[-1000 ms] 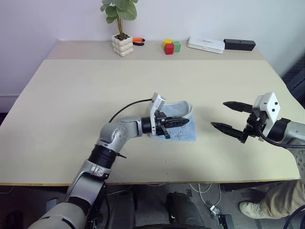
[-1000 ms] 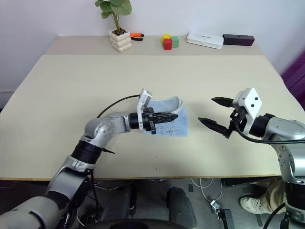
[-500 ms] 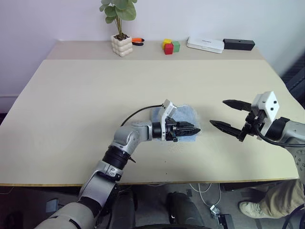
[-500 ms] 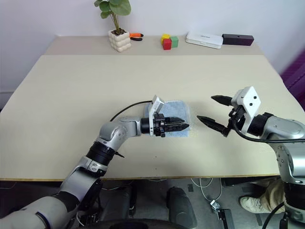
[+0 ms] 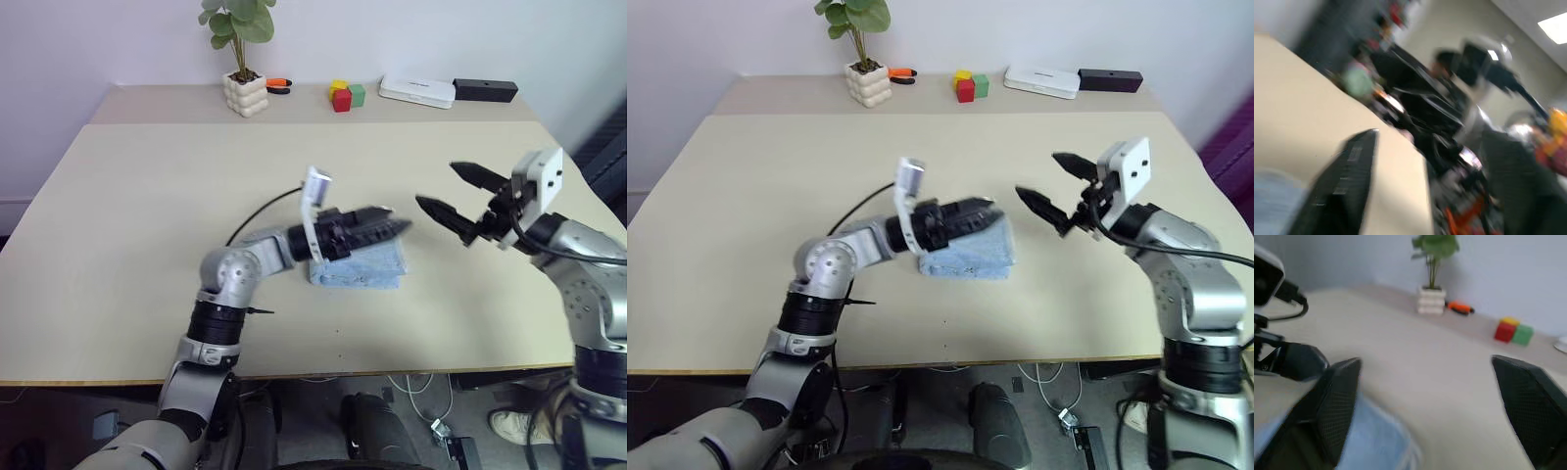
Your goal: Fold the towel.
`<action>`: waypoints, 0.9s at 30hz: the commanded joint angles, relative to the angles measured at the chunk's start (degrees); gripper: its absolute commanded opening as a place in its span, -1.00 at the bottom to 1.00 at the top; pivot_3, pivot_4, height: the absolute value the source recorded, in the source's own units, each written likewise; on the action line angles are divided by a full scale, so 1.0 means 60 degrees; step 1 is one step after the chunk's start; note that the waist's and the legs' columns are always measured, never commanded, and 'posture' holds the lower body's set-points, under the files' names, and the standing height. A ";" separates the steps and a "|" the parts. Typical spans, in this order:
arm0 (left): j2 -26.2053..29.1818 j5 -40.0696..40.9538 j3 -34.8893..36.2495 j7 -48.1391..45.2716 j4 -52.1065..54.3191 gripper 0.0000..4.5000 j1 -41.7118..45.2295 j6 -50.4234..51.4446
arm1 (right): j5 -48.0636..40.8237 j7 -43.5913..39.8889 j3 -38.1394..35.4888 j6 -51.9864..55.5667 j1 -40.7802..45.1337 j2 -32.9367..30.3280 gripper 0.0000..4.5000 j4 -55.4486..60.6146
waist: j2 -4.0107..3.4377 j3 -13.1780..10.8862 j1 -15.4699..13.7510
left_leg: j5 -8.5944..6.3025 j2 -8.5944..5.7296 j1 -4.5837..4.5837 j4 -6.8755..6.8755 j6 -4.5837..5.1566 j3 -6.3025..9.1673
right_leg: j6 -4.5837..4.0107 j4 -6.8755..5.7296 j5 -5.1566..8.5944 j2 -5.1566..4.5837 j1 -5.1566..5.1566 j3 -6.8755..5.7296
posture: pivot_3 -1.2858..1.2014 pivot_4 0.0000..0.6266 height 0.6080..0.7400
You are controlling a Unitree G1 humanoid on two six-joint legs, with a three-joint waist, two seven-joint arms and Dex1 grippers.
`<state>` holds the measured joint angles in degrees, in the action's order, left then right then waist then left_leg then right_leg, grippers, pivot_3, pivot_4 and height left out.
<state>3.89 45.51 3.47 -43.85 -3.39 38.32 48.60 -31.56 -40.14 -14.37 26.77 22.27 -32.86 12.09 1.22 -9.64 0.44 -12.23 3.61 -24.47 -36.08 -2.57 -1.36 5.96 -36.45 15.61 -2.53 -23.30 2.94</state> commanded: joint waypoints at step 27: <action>-0.1077 -0.3810 -0.0289 0.2479 -0.3415 -1.00 -0.0787 -0.4954 | 0.5386 0.6143 0.3258 -0.1387 -0.1236 0.4070 -0.99 -0.1571 | -0.0005 0.0003 0.0033 | 0.0001 -0.0004 -0.0004 0.0004 -0.0002 -0.0009 | 0.0027 0.0001 -0.0013 -0.0007 -0.0005 0.0001 | 0.03 -0.52 1.00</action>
<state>-2.63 23.06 1.30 -28.75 -23.78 33.51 20.32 0.05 -3.82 6.89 20.10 15.23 -7.97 3.17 1.19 -9.62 0.64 -12.22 3.59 -24.48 -36.06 -2.58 -1.41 6.13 -36.45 15.53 -2.56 -23.32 2.95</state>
